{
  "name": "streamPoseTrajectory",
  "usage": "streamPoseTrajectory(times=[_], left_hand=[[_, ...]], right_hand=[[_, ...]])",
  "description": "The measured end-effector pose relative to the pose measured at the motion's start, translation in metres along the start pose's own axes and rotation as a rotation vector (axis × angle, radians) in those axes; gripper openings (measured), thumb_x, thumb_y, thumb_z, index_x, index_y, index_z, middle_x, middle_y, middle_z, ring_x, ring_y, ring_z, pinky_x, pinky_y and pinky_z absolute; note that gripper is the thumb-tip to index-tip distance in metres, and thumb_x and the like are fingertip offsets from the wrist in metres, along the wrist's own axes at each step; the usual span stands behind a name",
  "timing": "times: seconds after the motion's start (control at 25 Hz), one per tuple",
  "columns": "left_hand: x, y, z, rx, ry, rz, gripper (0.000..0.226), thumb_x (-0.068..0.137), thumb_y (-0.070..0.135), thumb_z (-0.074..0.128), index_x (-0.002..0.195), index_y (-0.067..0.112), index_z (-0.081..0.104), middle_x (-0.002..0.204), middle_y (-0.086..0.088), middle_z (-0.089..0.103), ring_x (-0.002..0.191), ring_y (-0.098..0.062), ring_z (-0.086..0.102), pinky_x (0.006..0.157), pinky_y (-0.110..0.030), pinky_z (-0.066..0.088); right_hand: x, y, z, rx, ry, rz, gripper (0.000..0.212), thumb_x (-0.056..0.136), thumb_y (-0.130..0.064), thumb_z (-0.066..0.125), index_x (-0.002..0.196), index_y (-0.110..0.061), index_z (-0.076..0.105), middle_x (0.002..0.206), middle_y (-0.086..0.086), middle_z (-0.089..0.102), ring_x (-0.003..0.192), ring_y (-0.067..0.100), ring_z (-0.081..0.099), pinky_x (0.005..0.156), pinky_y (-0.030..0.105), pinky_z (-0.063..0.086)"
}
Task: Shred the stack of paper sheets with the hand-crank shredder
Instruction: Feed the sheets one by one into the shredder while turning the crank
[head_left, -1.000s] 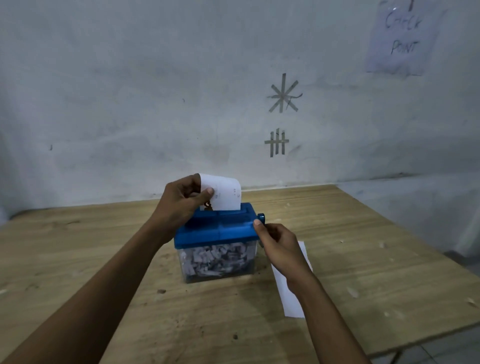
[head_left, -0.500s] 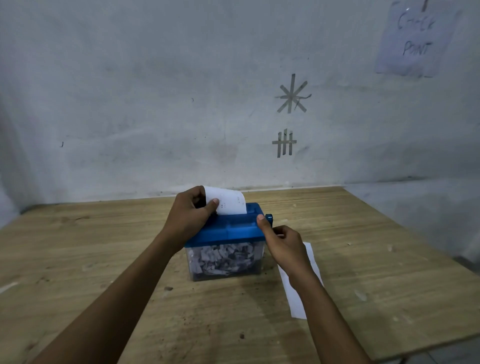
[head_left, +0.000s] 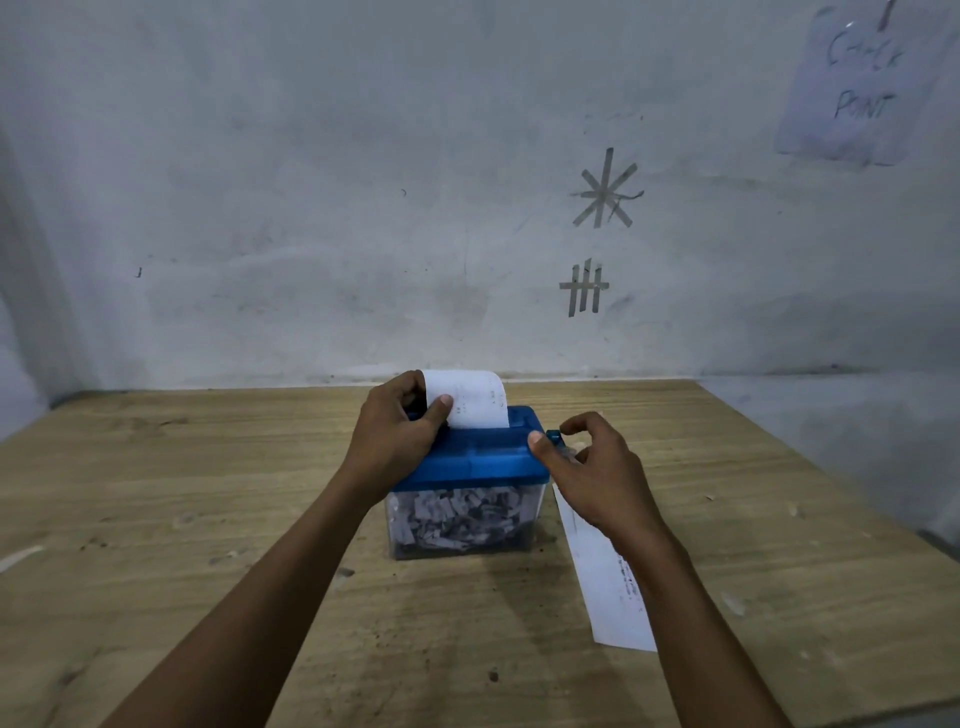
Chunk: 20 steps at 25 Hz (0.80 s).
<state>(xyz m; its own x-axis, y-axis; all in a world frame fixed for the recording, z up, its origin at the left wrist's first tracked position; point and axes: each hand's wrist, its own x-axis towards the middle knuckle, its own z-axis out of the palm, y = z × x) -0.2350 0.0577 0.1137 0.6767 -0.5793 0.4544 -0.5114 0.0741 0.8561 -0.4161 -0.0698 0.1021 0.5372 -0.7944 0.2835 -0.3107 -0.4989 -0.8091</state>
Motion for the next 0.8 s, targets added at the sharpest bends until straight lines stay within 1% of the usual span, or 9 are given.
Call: streamPoseTrajectory(times=[0.08, 0.16, 0.24, 0.32, 0.4, 0.48, 0.64, 0.72, 0.8], left_hand=[[0.001, -0.003, -0.001, 0.0, -0.022, 0.024, 0.006, 0.097, 0.016, 0.067, 0.102, 0.018, 0.069, 0.097, 0.015, 0.073, 0.091, 0.002, 0.068, 0.08, -0.021, 0.057], [0.0, -0.004, -0.001, 0.023, -0.041, 0.032, 0.011, 0.098, 0.017, 0.066, 0.109, 0.018, 0.068, 0.104, 0.011, 0.073, 0.098, -0.002, 0.067, 0.086, -0.025, 0.057], [0.003, -0.005, -0.001, 0.051, -0.04, 0.032, 0.018, 0.098, 0.019, 0.065, 0.116, 0.017, 0.065, 0.112, 0.006, 0.071, 0.106, -0.01, 0.066, 0.09, -0.03, 0.056], [0.003, -0.005, -0.002, 0.069, -0.045, 0.044, 0.017, 0.098, 0.018, 0.065, 0.115, 0.02, 0.063, 0.111, 0.007, 0.069, 0.106, -0.01, 0.065, 0.089, -0.03, 0.056], [0.005, -0.007, -0.002, 0.144, -0.055, 0.076, 0.014, 0.098, 0.02, 0.066, 0.111, 0.017, 0.064, 0.107, 0.006, 0.07, 0.101, -0.012, 0.065, 0.088, -0.039, 0.057], [0.008, -0.01, 0.001, 0.277, -0.054, 0.105, 0.017, 0.096, 0.024, 0.068, 0.109, 0.014, 0.063, 0.104, 0.001, 0.07, 0.096, -0.019, 0.065, 0.085, -0.048, 0.056], [0.01, -0.012, 0.003, 0.334, -0.063, 0.106, 0.017, 0.095, 0.027, 0.068, 0.107, 0.016, 0.061, 0.103, 0.001, 0.069, 0.096, -0.022, 0.064, 0.084, -0.051, 0.055], [0.009, -0.012, 0.004, 0.34, -0.061, 0.103, 0.019, 0.096, 0.029, 0.067, 0.11, 0.018, 0.062, 0.105, 0.001, 0.069, 0.097, -0.022, 0.064, 0.085, -0.051, 0.055], [0.009, -0.012, 0.004, 0.35, -0.063, 0.113, 0.02, 0.095, 0.03, 0.067, 0.11, 0.017, 0.061, 0.105, 0.002, 0.069, 0.097, -0.023, 0.064, 0.085, -0.051, 0.055]], right_hand=[[-0.006, 0.007, 0.01, 0.06, 0.044, -0.024, 0.04, 0.089, -0.057, 0.063, 0.111, -0.025, 0.052, 0.083, 0.005, 0.064, 0.072, 0.016, 0.063, 0.054, 0.022, 0.044], [-0.013, 0.013, 0.014, 0.11, 0.089, -0.081, 0.034, 0.091, -0.053, 0.064, 0.11, -0.026, 0.054, 0.08, 0.005, 0.066, 0.069, 0.016, 0.066, 0.054, 0.024, 0.05], [-0.013, 0.015, 0.009, 0.148, 0.158, -0.177, 0.026, 0.09, -0.042, 0.07, 0.108, -0.025, 0.062, 0.077, -0.001, 0.068, 0.067, 0.011, 0.066, 0.055, 0.026, 0.055], [-0.007, 0.017, 0.004, 0.23, 0.22, -0.303, 0.025, 0.086, -0.035, 0.075, 0.102, -0.016, 0.073, 0.077, -0.003, 0.07, 0.068, 0.01, 0.067, 0.058, 0.025, 0.056], [0.002, 0.021, 0.003, 0.305, 0.184, -0.371, 0.028, 0.084, -0.035, 0.074, 0.089, -0.008, 0.074, 0.074, -0.001, 0.07, 0.065, 0.007, 0.064, 0.058, 0.02, 0.051], [0.009, 0.027, 0.006, 0.301, 0.131, -0.368, 0.032, 0.085, -0.037, 0.07, 0.077, -0.006, 0.069, 0.065, -0.001, 0.065, 0.058, 0.004, 0.055, 0.056, 0.017, 0.044], [0.013, 0.037, 0.007, 0.244, 0.099, -0.395, 0.036, 0.092, -0.036, 0.062, 0.07, -0.006, 0.063, 0.057, -0.009, 0.052, 0.053, 0.004, 0.045, 0.052, 0.015, 0.036], [0.016, 0.037, 0.007, 0.207, 0.088, -0.429, 0.044, 0.095, -0.042, 0.056, 0.072, -0.005, 0.061, 0.057, -0.007, 0.052, 0.053, 0.006, 0.046, 0.051, 0.018, 0.037], [0.024, 0.029, 0.003, 0.143, 0.063, -0.448, 0.055, 0.097, -0.052, 0.046, 0.072, -0.006, 0.061, 0.06, 0.001, 0.06, 0.055, 0.012, 0.055, 0.051, 0.029, 0.046]])
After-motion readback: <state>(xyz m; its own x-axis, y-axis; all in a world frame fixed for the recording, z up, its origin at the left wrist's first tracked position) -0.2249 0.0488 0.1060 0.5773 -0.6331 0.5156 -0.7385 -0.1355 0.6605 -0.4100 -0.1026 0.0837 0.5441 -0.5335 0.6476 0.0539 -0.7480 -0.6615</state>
